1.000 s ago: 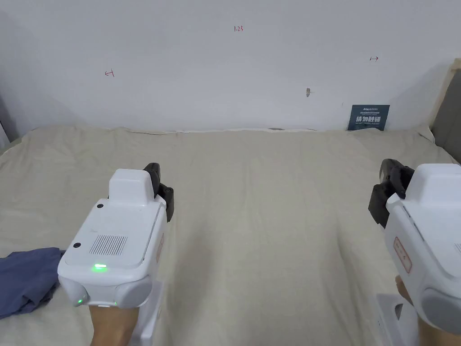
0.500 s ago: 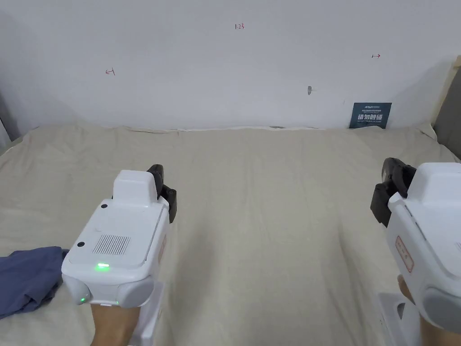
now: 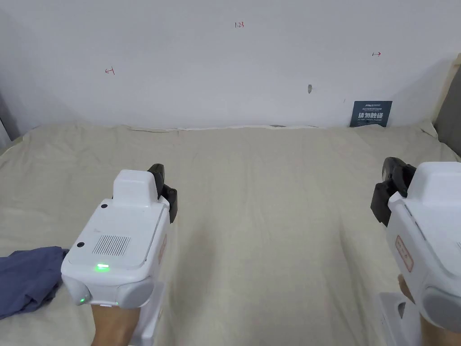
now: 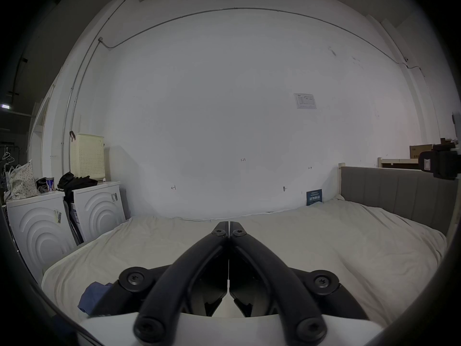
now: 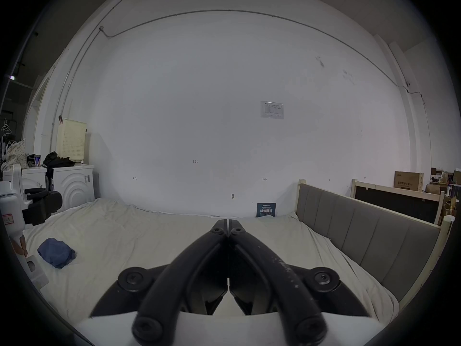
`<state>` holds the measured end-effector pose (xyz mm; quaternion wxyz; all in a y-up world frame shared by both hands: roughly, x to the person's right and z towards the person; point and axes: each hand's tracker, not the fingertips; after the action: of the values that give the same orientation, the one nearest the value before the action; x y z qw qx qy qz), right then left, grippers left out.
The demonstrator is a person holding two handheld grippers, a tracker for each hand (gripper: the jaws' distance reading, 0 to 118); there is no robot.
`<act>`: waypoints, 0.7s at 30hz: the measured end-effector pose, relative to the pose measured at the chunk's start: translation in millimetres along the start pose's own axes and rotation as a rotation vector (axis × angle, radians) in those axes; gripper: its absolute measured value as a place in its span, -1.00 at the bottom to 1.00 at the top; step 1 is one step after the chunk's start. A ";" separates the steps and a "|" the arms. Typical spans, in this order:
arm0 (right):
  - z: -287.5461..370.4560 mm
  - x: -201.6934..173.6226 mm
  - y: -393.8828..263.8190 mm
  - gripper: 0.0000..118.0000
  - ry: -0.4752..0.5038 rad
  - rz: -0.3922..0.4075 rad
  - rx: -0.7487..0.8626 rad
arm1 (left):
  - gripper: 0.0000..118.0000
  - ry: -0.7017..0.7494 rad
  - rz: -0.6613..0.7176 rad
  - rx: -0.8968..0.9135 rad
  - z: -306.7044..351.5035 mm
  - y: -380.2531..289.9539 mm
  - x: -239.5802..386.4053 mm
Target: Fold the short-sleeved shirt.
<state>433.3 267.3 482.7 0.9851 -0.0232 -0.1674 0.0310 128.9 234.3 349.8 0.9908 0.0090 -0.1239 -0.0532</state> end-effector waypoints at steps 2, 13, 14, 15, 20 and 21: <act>-0.4 -0.9 -0.4 -0.97 -0.002 0.002 -0.003 | -1.00 -0.001 0.003 0.002 -0.4 0.1 -1.4; -1.8 -1.4 -2.6 0.13 -0.004 -0.008 -0.021 | 0.80 -0.012 0.034 0.005 -1.6 0.9 -4.2; -1.9 -1.6 -2.8 0.33 -0.004 -0.009 -0.021 | 0.93 -0.011 0.034 0.007 -1.7 0.7 -4.1; -3.1 -1.9 -3.4 0.50 -0.004 -0.008 -0.022 | 1.00 -0.008 0.037 0.012 -1.5 0.6 -3.8; -2.0 -5.7 -5.3 1.00 -0.033 0.008 0.000 | 1.00 -0.012 0.033 0.030 1.0 2.3 -1.4; -1.9 -5.6 -5.5 1.00 -0.034 0.009 0.003 | 1.00 -0.009 0.027 0.033 0.9 1.4 -1.7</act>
<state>428.9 261.4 479.3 0.9821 -0.0221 -0.1837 0.0361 127.1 235.9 350.4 0.9906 0.0232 -0.1292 -0.0376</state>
